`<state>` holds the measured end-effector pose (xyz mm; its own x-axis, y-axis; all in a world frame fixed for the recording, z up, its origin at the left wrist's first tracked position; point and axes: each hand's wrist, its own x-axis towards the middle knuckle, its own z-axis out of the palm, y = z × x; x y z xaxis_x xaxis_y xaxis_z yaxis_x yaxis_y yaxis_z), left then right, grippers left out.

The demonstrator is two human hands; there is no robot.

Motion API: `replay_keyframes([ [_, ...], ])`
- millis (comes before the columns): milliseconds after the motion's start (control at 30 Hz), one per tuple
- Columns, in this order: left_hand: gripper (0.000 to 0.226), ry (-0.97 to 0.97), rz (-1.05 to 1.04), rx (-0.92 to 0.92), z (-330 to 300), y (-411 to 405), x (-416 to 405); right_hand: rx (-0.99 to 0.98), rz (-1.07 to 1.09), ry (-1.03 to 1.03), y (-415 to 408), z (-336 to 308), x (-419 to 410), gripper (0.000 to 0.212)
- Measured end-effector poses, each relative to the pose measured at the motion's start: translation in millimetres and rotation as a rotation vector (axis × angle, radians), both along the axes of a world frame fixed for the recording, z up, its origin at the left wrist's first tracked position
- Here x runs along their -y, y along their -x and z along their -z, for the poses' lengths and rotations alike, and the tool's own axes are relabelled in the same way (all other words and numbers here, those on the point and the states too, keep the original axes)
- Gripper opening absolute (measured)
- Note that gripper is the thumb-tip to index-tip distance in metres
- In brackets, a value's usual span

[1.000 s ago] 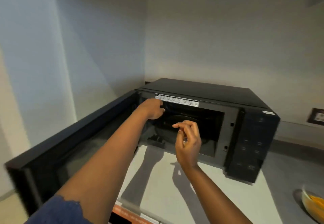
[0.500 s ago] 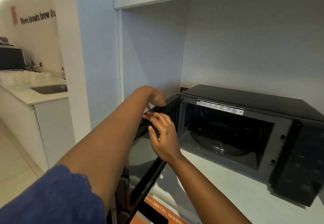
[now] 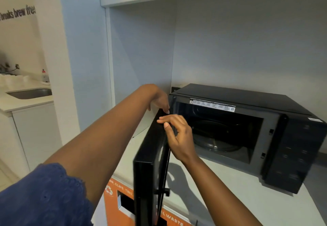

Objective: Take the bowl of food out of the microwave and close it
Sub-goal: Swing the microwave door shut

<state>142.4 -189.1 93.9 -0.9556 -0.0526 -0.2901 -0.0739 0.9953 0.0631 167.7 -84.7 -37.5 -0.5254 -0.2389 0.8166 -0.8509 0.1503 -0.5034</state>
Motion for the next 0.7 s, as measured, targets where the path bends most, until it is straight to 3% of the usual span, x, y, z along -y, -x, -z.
replay_keyframes([
  [133, 0.052, 0.260, 0.114, -0.108, 8, 6, -26, 0.100, 0.015, -0.016, 3, -10, -33, 0.032],
  [233, 0.048, 0.309, 0.150, -0.188, 16, 12, -47, 0.252, 0.009, -0.089, 2, -23, -67, 0.031],
  [467, 0.035, 0.401, 0.146, -0.386, 39, 27, -100, 0.591, 0.014, -0.591, -4, -66, -150, 0.066],
  [567, 0.035, 0.475, 0.140, -0.436, 43, 34, -117, 0.602, 0.125, -0.740, 0, -78, -169, 0.060],
  [633, 0.035, 0.431, 0.175, -0.506, 45, 42, -126, 0.549, 0.230, -0.829, 8, -82, -178, 0.052],
  [700, 0.038, 0.192, 0.263, -0.596, 53, 53, -135, 0.504, 0.335, -0.892, 18, -78, -187, 0.055],
])
